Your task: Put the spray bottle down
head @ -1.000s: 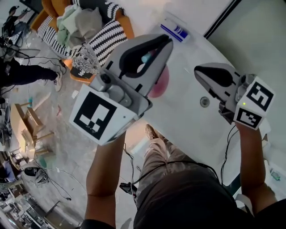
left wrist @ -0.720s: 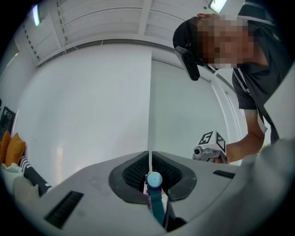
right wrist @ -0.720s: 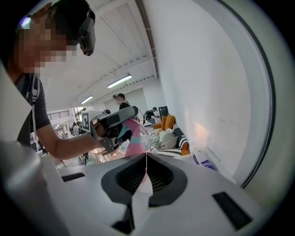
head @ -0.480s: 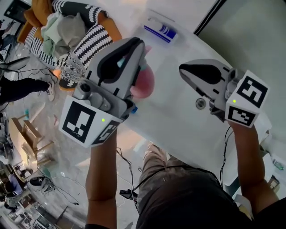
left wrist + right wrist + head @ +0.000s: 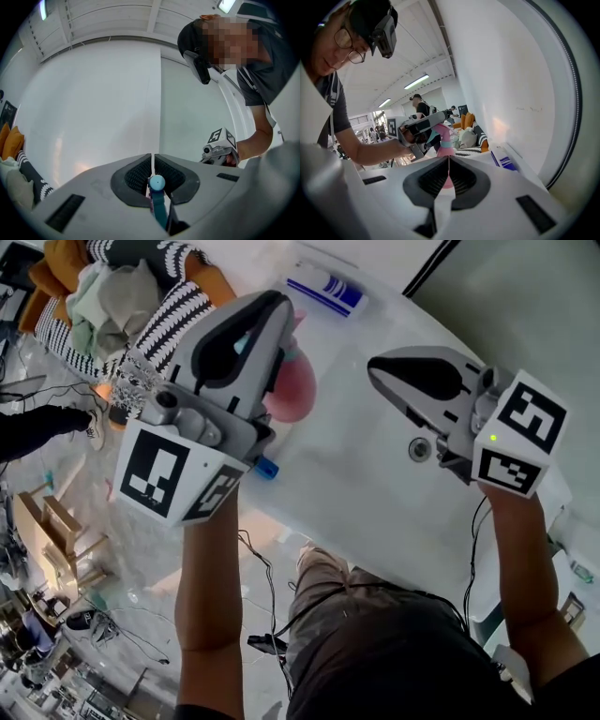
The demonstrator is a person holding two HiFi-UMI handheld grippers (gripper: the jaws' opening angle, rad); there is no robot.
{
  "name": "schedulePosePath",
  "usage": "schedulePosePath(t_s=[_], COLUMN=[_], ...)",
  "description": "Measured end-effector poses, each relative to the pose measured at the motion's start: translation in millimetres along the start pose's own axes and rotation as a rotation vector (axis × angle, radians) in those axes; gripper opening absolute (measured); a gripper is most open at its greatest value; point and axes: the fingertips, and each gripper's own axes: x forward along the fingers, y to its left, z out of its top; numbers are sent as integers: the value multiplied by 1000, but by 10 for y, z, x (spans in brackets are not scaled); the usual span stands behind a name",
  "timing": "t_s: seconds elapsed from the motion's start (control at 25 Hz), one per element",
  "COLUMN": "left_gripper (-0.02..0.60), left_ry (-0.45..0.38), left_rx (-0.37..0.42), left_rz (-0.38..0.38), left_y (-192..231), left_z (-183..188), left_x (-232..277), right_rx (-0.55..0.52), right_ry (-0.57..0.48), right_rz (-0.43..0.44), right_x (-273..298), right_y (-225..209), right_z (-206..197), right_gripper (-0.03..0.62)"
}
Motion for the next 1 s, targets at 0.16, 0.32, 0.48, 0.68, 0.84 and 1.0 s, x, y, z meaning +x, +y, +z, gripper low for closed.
schedulePosePath(t_s=[0.16,0.32,0.48,0.68,0.84,1.0], left_gripper=[23,23,23,23,23,23], left_ry=[4,-18,-22,-36,-45,-64], left_rx=[-16,-7,-23,-37,-37,-30], left_rz=[13,-1,3,10,8,5], left_y=[116,221,325,458,506,546], left_z=[-115,-213,-338,-445,-590,-615], left_x=[73,165,137,141,141,187], right_rx=[23,16,7,21,34,44], right_ry=[16,16,18,35,40,51], right_rz=[13,6,12,13,11,12], right_x=[58,135,297,424,508,533], right_y=[-97,-200,-178,-211,-260,-279], right_z=[-41,-42,2,-61,-216,-212], right_gripper=[9,9,9,9,9,9])
